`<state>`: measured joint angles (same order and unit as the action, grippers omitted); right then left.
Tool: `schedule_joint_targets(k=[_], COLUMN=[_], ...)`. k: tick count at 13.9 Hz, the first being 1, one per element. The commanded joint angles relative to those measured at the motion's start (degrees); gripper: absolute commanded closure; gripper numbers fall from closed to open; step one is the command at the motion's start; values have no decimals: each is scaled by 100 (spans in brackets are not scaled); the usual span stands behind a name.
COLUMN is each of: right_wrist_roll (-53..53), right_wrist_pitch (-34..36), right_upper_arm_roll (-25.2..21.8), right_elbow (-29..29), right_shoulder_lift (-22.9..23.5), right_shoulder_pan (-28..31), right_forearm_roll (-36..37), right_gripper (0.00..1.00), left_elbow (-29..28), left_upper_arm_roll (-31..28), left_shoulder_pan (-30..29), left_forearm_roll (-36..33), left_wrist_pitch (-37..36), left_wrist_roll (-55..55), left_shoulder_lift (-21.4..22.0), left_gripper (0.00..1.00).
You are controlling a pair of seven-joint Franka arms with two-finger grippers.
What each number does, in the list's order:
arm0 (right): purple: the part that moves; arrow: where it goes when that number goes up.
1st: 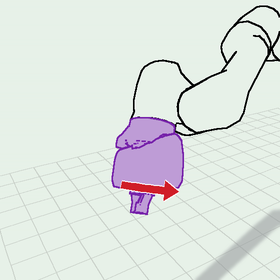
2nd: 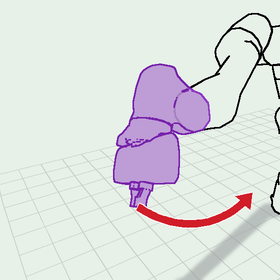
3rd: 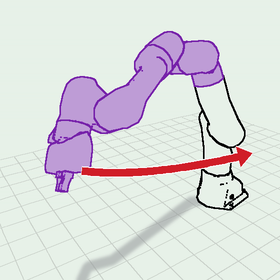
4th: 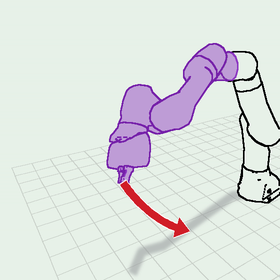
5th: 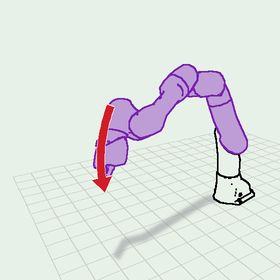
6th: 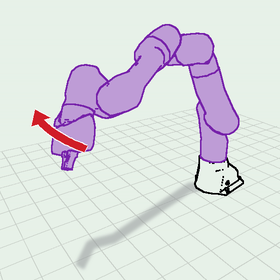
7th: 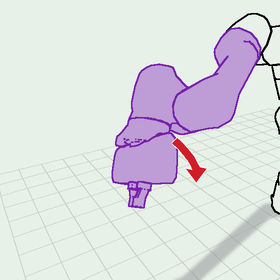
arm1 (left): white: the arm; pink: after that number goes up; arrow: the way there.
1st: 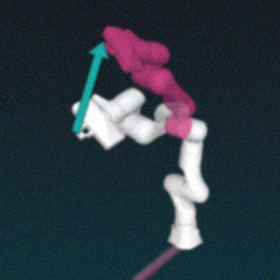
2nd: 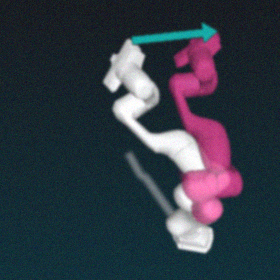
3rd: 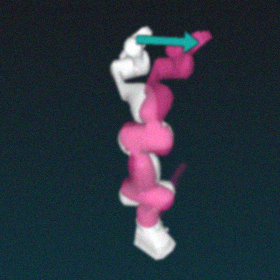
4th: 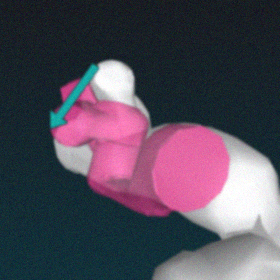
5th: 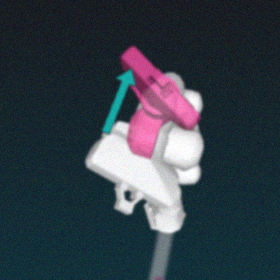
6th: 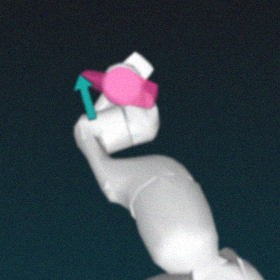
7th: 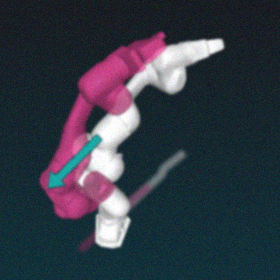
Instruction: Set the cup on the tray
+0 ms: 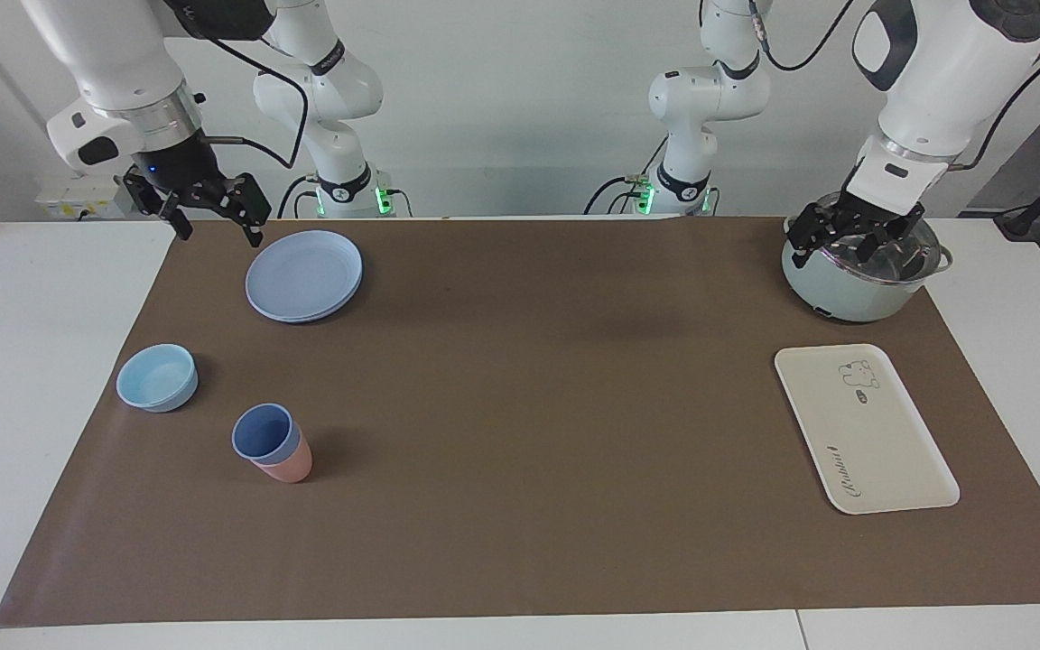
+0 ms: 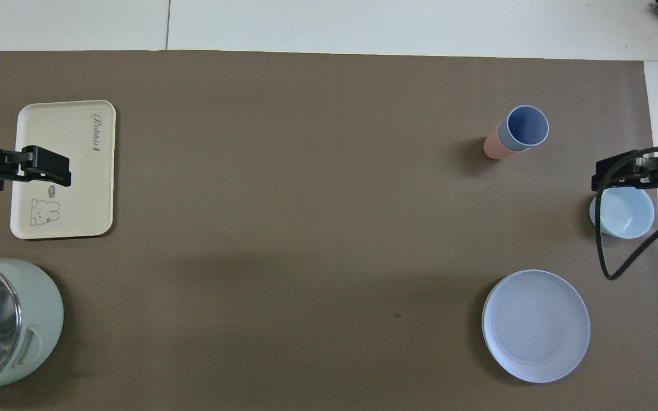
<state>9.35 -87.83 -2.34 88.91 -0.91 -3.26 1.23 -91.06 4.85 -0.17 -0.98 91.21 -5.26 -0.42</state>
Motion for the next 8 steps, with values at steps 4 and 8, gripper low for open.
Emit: schedule_joint_targets(k=[4, 8], right_wrist_roll=[85, -108], right_wrist_pitch=[-15, -76], right_upper_arm_roll=[31, 31], right_elbow=[73, 135], right_shoulder_lift=[-76, -94], right_shoulder_pan=[19, 71], right_forearm_roll=[-71, -106], right_gripper=[0, 0], left_elbow=[-114, -158], left_upper_arm_roll=[-46, -55], left_shoulder_pan=[69, 69], left_forearm_roll=[72, 72], left_wrist_pitch=[20, 73], left_wrist_roll=[86, 60], left_shoulder_lift=[227, 253], left_gripper=[0, 0])
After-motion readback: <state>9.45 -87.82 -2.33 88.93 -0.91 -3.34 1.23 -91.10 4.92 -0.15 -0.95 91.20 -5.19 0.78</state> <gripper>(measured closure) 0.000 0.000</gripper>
